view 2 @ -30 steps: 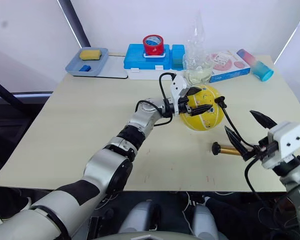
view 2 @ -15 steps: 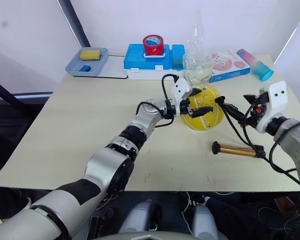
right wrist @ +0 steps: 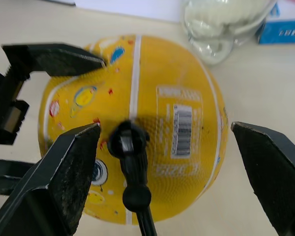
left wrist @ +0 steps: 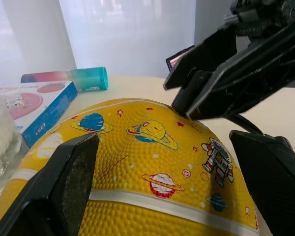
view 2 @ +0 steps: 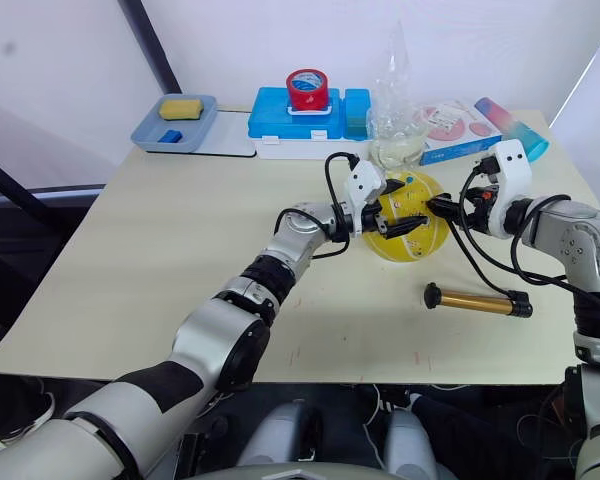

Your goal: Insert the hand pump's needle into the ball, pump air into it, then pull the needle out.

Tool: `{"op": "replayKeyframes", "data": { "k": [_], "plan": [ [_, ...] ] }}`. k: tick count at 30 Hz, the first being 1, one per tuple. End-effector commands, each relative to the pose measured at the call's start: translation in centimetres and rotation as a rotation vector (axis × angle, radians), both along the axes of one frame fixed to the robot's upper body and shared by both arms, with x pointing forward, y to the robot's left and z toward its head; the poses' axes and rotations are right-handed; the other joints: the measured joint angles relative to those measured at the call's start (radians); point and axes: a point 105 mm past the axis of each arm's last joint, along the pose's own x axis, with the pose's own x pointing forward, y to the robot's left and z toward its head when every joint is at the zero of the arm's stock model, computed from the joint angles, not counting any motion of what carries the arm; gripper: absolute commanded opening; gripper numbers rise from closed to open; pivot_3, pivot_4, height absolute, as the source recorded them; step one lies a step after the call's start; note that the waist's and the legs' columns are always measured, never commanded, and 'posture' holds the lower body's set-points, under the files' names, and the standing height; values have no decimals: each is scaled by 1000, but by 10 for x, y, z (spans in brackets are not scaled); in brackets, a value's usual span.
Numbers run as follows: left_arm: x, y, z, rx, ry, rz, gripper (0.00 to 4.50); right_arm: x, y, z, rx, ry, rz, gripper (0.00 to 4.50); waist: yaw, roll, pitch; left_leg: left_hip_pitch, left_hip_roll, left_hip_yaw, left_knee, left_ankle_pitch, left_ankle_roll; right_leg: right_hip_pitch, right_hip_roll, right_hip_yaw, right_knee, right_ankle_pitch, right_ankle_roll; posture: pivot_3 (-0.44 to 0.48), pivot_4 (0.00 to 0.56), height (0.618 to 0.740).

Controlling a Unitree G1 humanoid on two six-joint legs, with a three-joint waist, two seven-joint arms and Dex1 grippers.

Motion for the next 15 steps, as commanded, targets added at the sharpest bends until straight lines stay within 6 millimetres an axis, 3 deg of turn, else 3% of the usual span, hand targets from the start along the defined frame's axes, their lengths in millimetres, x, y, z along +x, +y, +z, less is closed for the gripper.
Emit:
{"op": "replayKeyframes", "data": {
  "k": [1,2,5,7,9,15],
  "plan": [
    [1,1,-16,54,19,29,4500,2,1,15,-4,-45,17,3203,0,0,0,0,0,0,0,0,0,0,0,0,0,0,0,0,150,737],
    [1,2,-16,63,12,33,4500,2,1,16,-4,-50,17,2925,0,0,0,0,0,0,0,0,0,0,0,0,0,0,0,0,150,737],
    [4,3,-20,94,-5,55,4500,3,2,18,-5,-66,18,1454,-1,0,0,0,0,0,0,0,0,0,0,0,0,0,0,0,150,737],
    [5,4,-22,116,-16,68,4500,3,2,18,-6,-70,22,1000,-2,0,0,0,0,0,0,0,0,0,0,0,0,0,0,0,150,737],
    [7,6,-26,148,-34,88,4500,3,2,19,-11,-78,25,129,-3,0,0,1,0,0,0,0,0,0,0,0,1,0,1,0,150,737],
    [10,10,-41,223,-41,133,4500,1,5,23,-15,-98,37,51,-3,0,0,1,0,0,0,0,0,0,0,0,2,0,1,0,150,737]
  ]
}}
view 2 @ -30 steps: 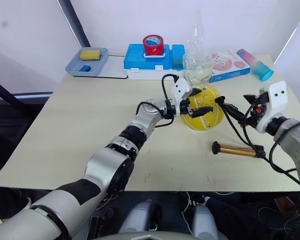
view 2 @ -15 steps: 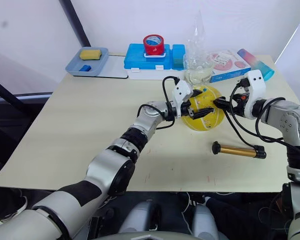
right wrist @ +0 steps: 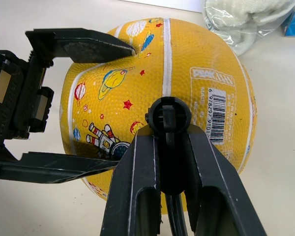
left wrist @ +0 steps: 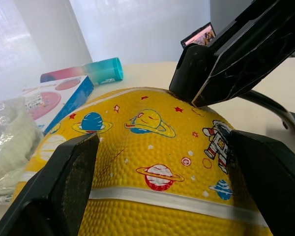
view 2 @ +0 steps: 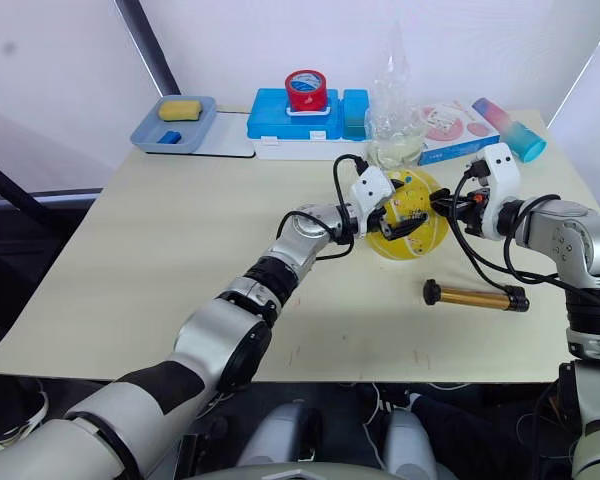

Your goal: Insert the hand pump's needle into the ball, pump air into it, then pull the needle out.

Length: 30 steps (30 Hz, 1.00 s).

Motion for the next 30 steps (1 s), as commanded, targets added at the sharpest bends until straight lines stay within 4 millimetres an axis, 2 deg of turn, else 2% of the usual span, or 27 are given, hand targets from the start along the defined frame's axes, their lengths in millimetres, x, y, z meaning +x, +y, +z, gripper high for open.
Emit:
{"op": "replayKeyframes", "data": {
  "k": [1,13,19,30],
  "plan": [
    [2,11,-34,101,77,55,4500,0,-2,23,-3,-97,-1,51,0,0,0,0,0,0,0,0,0,0,0,0,0,0,0,0,150,737],
    [-2,13,-63,218,112,83,4500,-5,-2,44,-6,-162,5,51,1,0,0,1,0,0,1,1,1,0,-3,0,4,-2,-3,0,150,737],
    [-6,14,-77,242,146,92,4500,-14,-6,60,-8,-190,4,51,6,0,0,1,0,-1,1,1,1,0,-4,-1,5,-2,-3,0,150,737],
    [-8,20,-90,269,179,108,4500,-28,-7,82,-23,-234,11,51,9,0,0,-1,-2,-3,1,1,2,-1,-6,-3,4,-2,-4,0,150,737]
  ]
}}
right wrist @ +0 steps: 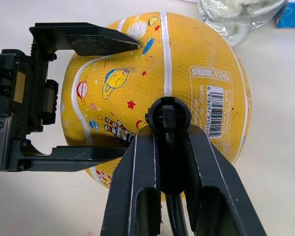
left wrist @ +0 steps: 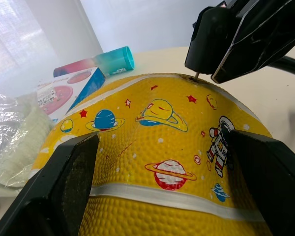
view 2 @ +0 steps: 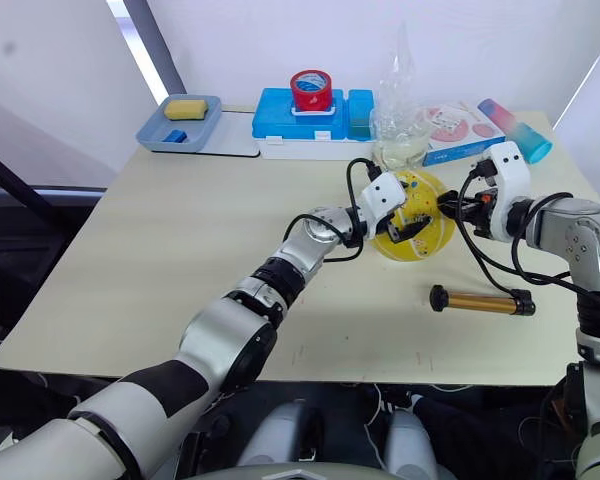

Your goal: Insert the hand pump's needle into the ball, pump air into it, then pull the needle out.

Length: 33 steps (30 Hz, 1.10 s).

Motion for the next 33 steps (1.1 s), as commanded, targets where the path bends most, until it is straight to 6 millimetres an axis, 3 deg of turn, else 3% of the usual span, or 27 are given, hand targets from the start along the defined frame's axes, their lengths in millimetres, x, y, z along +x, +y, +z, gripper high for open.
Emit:
{"op": "replayKeyframes", "data": {
  "k": [1,7,12,19,33],
  "plan": [
    [-7,28,-80,211,210,80,4500,-15,-1,72,17,-265,42,51,0,0,0,0,0,0,0,0,0,0,0,0,0,0,0,0,150,737],
    [-8,27,-80,209,213,75,4500,-20,-4,73,8,-256,36,51,-5,0,-2,1,0,0,0,0,0,0,0,0,0,0,0,0,150,737],
    [-6,23,-71,174,198,61,4500,-22,-10,71,0,-252,19,51,-10,-8,-11,3,3,-1,0,0,-1,1,1,-1,1,0,0,0,150,737],
    [-4,7,-23,-15,150,-19,4500,-17,-20,48,-81,-271,-24,51,-8,-7,-11,1,2,0,0,0,-1,-1,0,0,1,0,0,0,150,737],
    [-12,6,53,-237,8,-204,4500,-19,-35,40,-98,-377,-86,51,-6,-4,-8,-5,1,1,-1,0,0,-6,1,1,0,0,0,0,150,737]
  ]
}}
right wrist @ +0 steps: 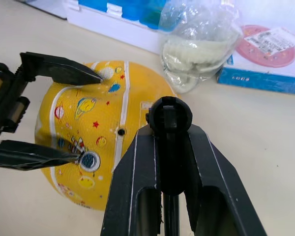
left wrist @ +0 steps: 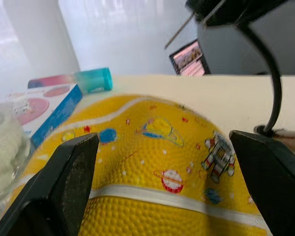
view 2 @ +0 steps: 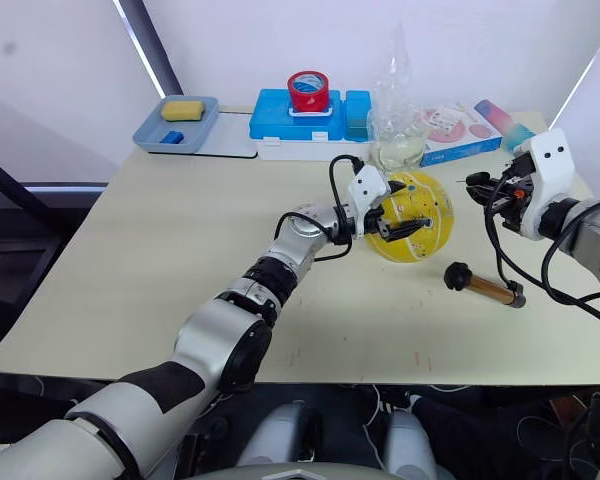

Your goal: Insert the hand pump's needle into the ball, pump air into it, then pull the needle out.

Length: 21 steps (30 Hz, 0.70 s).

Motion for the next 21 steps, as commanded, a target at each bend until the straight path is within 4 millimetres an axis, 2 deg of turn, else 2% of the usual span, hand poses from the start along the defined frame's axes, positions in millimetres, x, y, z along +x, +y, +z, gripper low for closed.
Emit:
{"op": "replayKeyframes", "data": {
  "k": [1,6,10,21],
  "plan": [
    [-4,-1,30,-72,-86,-41,4500,-4,-10,18,-21,-110,-39,51,0,1,0,0,0,0,0,0,0,0,0,0,0,0,0,0,150,737],
    [-9,7,46,-121,-116,-73,4500,-7,-11,15,-28,-167,-50,51,-1,1,1,-1,-2,0,0,0,0,0,0,0,-1,1,2,0,150,737],
    [-15,25,51,-127,-127,-116,4500,-10,-10,11,-30,-210,-64,51,-4,2,1,0,-2,0,0,0,0,0,1,0,0,1,2,0,150,737],
    [-52,115,30,8,-51,-272,4500,-29,2,-12,-32,-271,-26,51,-19,3,2,0,-1,0,0,3,-4,0,2,1,1,1,3,0,150,737]
  ]
}}
